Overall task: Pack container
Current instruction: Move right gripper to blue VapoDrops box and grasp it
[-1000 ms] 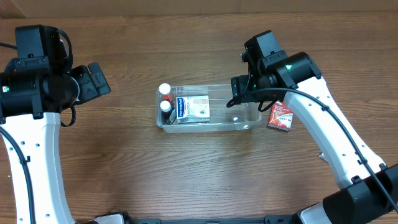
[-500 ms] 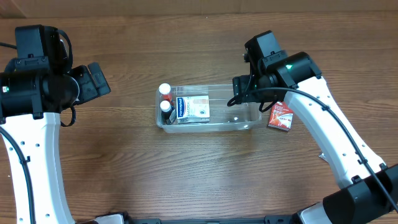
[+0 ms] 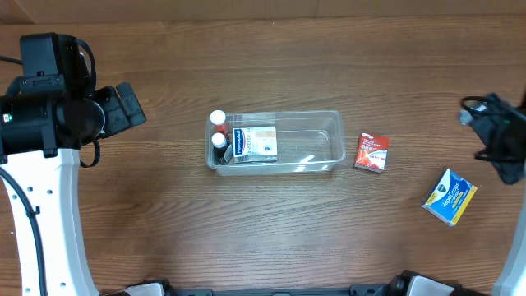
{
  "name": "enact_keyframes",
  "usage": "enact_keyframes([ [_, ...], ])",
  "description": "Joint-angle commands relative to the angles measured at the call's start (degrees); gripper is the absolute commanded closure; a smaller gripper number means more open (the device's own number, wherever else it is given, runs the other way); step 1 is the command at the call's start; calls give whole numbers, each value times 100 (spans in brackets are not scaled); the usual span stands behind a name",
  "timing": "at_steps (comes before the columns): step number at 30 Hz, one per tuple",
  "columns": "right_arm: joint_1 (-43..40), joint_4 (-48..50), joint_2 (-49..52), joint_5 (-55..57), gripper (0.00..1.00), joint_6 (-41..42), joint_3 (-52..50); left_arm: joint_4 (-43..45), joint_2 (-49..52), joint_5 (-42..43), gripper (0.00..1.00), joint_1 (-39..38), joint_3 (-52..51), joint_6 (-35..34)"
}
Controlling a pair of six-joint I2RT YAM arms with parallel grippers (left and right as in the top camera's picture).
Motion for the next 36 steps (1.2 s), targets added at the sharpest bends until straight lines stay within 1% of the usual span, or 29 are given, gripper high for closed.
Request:
enact_keyframes([
  [1, -693, 378, 72, -63, 0, -262, -894, 22, 20, 28, 0, 26, -42, 111],
  [3, -1099, 789, 122, -63, 0, -299, -1523, 22, 20, 28, 0, 26, -42, 111],
  [5, -1305, 1209, 225, -87, 0, -688, -1980, 26, 20, 28, 0, 26, -42, 111],
  [7, -1342, 1486, 404, -87, 0, -1032, -2275, 46, 20, 28, 0, 26, -42, 111],
  [11, -1340, 1805, 776, -87, 0, -1038, -2579, 98, 20, 50, 0, 26, -42, 107],
  [15, -1340, 2094, 1156, -240, 0, -1314, -2752, 107, 20, 48, 0, 26, -42, 109],
  [21, -1340, 2437, 1663, -387, 0, -1486, -2957, 133, 20, 48, 0, 26, -42, 109],
  [27, -1340, 2544, 2210, -433, 0, -1484, -2959, 149, 20, 46, 0, 26, -42, 111],
  [30, -1340, 2544, 2258, -433, 1, -1480, -2957, 146, 20, 46, 0, 26, -42, 111],
  [31, -1340, 2546, 2258, -433, 3, -1480, -2957, 146, 20, 48, 0, 26, -42, 111],
  [36, -1340, 2542, 2258, -435, 4, -1475, -2957, 146, 20, 46, 0, 26, -42, 114],
])
